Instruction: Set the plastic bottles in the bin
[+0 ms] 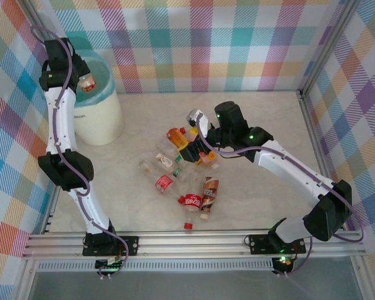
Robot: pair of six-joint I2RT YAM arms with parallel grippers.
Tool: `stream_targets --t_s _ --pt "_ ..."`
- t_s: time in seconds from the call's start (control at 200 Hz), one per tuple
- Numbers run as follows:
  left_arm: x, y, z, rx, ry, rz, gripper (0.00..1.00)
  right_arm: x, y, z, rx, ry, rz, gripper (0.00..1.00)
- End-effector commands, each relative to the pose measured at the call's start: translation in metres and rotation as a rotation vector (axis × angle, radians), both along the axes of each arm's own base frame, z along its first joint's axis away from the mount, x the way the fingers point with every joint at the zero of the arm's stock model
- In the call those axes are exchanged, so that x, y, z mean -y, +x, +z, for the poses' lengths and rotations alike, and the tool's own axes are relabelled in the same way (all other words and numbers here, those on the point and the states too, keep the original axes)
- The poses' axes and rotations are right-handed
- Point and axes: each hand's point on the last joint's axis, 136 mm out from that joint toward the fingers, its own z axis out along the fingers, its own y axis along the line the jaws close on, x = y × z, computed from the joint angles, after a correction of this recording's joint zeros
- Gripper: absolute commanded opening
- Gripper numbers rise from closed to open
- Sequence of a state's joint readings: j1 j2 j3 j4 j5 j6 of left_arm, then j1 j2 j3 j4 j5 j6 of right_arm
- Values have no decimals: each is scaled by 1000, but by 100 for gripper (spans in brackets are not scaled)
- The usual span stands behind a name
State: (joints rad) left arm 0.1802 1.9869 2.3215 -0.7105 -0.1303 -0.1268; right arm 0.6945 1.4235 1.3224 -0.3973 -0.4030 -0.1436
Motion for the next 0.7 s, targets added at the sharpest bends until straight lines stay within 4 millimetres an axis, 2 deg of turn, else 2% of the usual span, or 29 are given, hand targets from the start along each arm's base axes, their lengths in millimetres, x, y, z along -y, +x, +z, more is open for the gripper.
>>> stream_targets --t_s 0.0,0.08,0.25,0.32,0.5,0.695 --pt "3 1 5 12 -30 -22 1 5 -6 2 20 -11 4 100" --pt "6 2 2 7 -43 -35 7 5 -5 2 21 -16 -1 100" --pt "8 2 7 20 -51 -47 38 6 -4 4 28 -19 -5 100" --pt "9 2 11 28 -53 -50 45 6 -4 4 29 -22 -6 100" --pt "13 -4 26 56 -54 -64 56 7 -4 4 22 -28 -9 100" --pt "21 -17 46 91 -72 -90 58 11 -3 1 -32 -32 -60 94"
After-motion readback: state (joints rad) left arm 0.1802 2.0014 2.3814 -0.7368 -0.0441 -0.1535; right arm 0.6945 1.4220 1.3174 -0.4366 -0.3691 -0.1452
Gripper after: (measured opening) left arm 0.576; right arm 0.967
